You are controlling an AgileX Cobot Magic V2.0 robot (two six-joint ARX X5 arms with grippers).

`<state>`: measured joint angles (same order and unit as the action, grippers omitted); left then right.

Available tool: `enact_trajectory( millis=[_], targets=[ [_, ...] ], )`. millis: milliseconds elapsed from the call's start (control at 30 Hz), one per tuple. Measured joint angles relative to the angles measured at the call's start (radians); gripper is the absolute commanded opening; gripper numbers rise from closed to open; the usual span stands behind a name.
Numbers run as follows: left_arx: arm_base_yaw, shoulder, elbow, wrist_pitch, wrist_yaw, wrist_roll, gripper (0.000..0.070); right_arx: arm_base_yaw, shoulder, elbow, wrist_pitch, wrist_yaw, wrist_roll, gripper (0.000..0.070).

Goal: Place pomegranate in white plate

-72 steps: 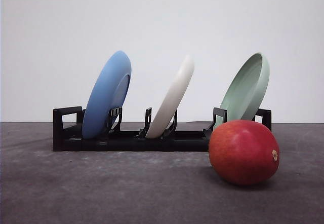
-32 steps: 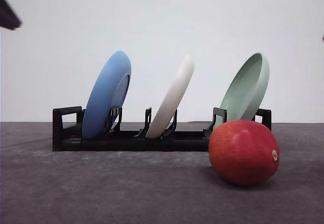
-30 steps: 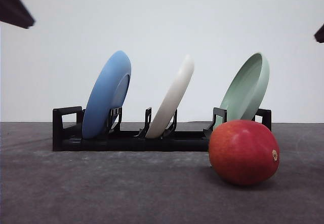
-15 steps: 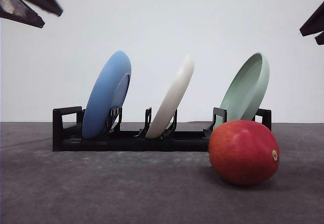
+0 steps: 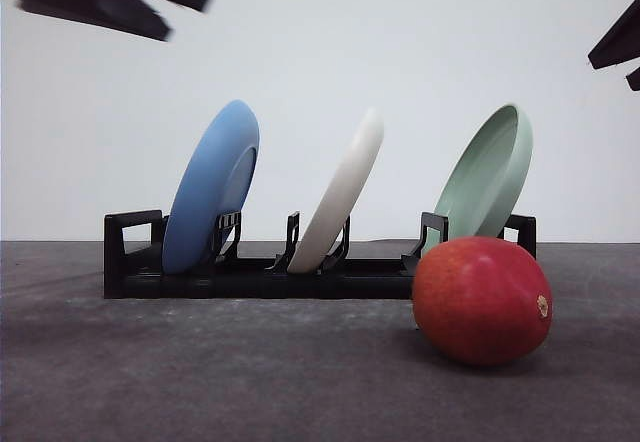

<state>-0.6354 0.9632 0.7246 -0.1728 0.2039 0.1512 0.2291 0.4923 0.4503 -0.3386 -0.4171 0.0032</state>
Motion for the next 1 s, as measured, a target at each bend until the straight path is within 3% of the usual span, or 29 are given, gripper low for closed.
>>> enact_trajectory(
  millis=[233,400,700,1000],
  targets=[
    [-0.073,0.217,0.005,0.234,-0.101,0.004,0.0388,0.000,0.000,0.000,0.000,0.000,0.000,0.0338],
    [-0.094,0.370,0.069,0.325,-0.128,-0.014,0.0389,0.000,0.000,0.000,0.000,0.000,0.000,0.0338],
    [-0.096,0.621,0.262,0.340,-0.180,-0.036,0.0389,0.000,0.000,0.000,0.000,0.000,0.000,0.0338],
    [-0.096,0.760,0.401,0.338,-0.194,-0.037,0.0388,0.000,0.000,0.000,0.000,0.000,0.000,0.0338]
  ],
)
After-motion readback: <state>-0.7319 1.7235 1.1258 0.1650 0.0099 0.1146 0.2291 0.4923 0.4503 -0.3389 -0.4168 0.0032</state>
